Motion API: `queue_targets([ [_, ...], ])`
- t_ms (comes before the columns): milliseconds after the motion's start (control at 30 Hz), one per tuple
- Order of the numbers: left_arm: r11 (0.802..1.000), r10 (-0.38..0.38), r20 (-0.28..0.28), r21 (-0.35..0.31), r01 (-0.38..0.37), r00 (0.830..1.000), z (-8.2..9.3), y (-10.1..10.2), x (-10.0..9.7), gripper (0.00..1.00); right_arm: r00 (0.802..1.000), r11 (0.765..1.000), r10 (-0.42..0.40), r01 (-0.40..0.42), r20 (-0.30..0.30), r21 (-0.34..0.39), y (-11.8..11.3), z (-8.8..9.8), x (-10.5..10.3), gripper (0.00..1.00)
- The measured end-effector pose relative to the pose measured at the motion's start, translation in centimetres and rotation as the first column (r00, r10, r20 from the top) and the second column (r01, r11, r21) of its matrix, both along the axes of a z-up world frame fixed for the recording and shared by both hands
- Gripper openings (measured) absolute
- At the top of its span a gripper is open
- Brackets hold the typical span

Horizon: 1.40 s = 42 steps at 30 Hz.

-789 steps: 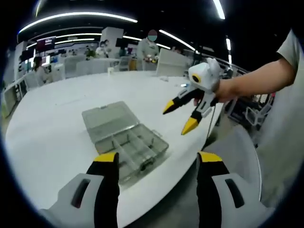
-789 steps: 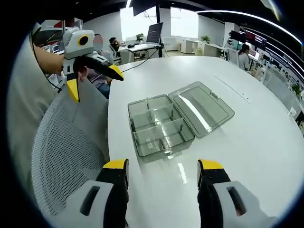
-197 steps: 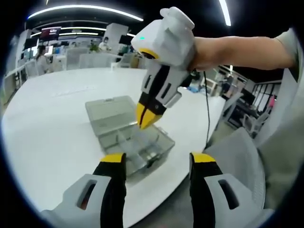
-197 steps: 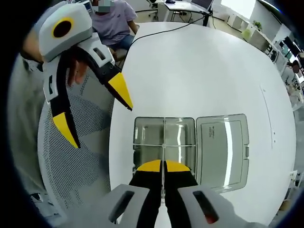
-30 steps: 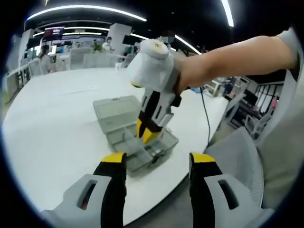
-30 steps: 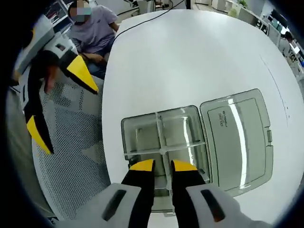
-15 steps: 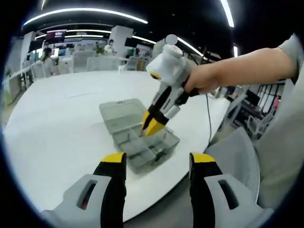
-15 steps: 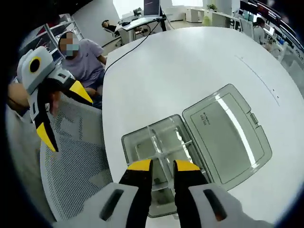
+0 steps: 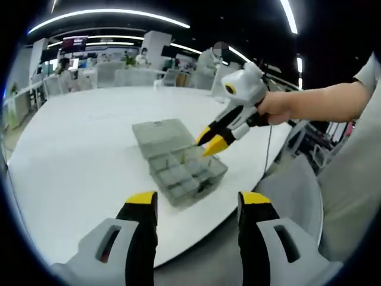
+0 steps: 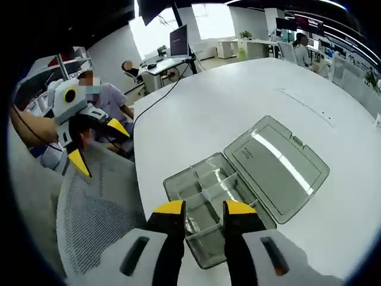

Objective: Insert the divider into the dual guide fixture by aligning both edges with the guide slots and pushing it downward to the bottom, including one-sided entry, uneven engagement, binding, and posture correction.

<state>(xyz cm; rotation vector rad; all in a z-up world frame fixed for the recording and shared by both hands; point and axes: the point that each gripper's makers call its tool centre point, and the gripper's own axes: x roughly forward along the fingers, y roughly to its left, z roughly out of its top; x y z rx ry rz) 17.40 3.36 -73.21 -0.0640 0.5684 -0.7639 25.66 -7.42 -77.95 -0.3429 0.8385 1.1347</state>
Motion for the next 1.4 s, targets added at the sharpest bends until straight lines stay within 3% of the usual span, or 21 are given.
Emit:
queue_targets([
  [167,1.0,-0.007,0.015,0.005,0.007,1.0,0.3,-0.1,0.0,0.51,1.0,0.999,-0.004,0.003,0.022,0.041,-0.7,0.2,-1.5,0.27],
  [467,1.0,0.011,0.036,0.02,-0.012,0.999,0.4,0.2,0.8,0.57,0.991,0.988,-0.105,0.095,0.079,0.118,-2.2,2.0,-2.6,0.4],
  [600,0.999,0.017,0.022,0.035,-0.018,1.0,0.1,0.2,1.1,0.62,0.987,0.987,-0.129,0.119,0.101,0.105,-3.3,2.1,-3.2,0.43],
  [767,0.999,0.023,0.029,0.041,-0.024,0.999,0.1,0.3,1.4,0.68,0.979,0.98,-0.17,0.157,0.111,0.121,-4.2,2.6,-4.0,0.58],
  [1067,0.998,0.044,0.019,0.046,-0.045,0.999,0.4,0.6,1.6,0.78,0.963,0.968,-0.239,0.226,0.124,0.112,-6.1,2.8,-5.5,0.72],
  [1400,0.997,0.075,0.026,0.025,-0.076,0.997,1.2,1.0,1.5,0.87,0.936,0.938,-0.33,0.31,0.123,0.158,-6.8,3.9,-7.0,0.84],
])
